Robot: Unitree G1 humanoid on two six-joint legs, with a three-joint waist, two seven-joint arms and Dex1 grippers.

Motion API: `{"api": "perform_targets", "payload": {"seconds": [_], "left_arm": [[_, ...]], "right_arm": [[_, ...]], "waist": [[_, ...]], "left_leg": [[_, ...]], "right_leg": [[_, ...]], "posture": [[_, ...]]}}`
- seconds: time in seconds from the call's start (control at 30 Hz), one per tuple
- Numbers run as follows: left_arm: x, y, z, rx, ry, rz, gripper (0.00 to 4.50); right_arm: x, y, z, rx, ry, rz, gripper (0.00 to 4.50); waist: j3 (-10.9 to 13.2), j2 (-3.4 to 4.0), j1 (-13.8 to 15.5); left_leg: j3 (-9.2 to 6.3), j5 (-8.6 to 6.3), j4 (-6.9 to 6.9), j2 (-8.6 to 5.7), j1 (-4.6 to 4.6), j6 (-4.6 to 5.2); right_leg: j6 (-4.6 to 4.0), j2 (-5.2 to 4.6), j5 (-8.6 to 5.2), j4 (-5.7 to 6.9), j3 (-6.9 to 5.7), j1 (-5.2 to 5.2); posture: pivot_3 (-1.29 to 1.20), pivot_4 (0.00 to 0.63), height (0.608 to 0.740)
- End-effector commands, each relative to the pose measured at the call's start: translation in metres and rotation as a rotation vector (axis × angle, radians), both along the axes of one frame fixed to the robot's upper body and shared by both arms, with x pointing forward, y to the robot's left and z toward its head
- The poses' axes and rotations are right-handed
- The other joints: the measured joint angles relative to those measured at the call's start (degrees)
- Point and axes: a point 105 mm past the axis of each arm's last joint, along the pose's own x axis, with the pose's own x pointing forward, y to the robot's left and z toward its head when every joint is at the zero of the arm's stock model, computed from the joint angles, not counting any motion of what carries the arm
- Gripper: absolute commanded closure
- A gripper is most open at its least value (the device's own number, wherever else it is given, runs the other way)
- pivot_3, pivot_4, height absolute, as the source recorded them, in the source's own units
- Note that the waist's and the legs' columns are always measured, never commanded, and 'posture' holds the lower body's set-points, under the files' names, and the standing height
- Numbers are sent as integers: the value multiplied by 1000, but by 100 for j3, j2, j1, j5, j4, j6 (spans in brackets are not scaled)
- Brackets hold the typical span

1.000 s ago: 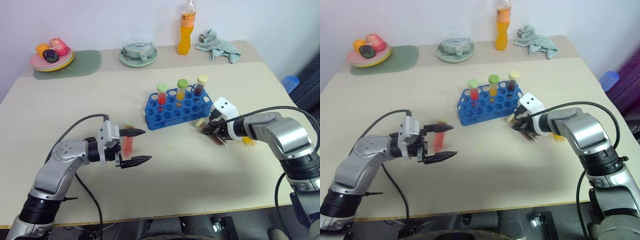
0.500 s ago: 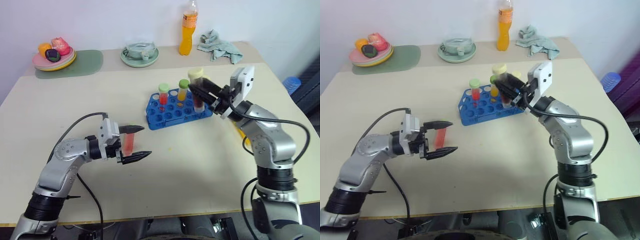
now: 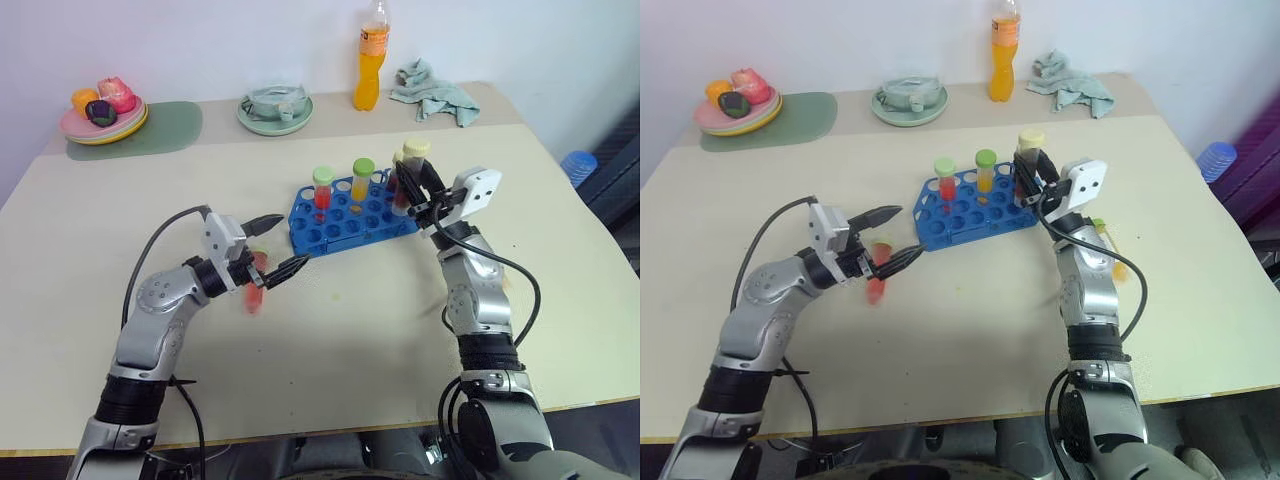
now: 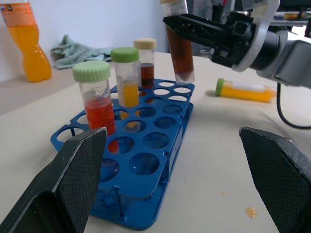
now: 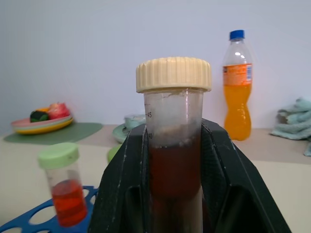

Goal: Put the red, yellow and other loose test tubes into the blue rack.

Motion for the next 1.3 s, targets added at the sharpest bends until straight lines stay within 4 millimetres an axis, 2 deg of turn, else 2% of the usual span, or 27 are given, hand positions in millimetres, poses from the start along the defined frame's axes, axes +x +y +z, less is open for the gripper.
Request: {"api": "perform_targets", "payload": {"seconds": [0.03,0.27,0.67,1.07,1.3], "left_arm": [[-8,-8,20,-46,-46,-27,0],[-11,-5,25,-35,-40,-12,0],[-10,-6,31,-27,-39,-9,0],[-9,-4,27,-21,-30,-25,0],[-9,-3,24,-14,-29,-27,0]], "right_arm": [[3,-6,11,42,-62,-29,3718],[9,-12,0,58,-43,-52,3718],[11,-26,-7,85,-36,-102,3718],[16,-31,-29,52,25,-162,3718],[24,-34,-32,56,34,-202,3718]], "waist": [[0,0,7],[0,0,1],[0,0,3],[0,0,18],[0,0,16]], "left_leg": [[0,0,0,0,1,0],[0,2,0,1,7,-4],[0,5,0,1,14,-8],[0,5,0,1,27,-9],[0,6,2,1,36,-11]], "right_leg": [[0,0,0,1,0,0],[-2,2,-1,14,2,0],[-5,5,-3,26,5,1],[-7,5,-4,30,5,12],[-7,6,-4,31,5,23]], "posture": [[0,150,740],[0,150,740],[0,150,740],[0,150,740],[0,150,740]]}}
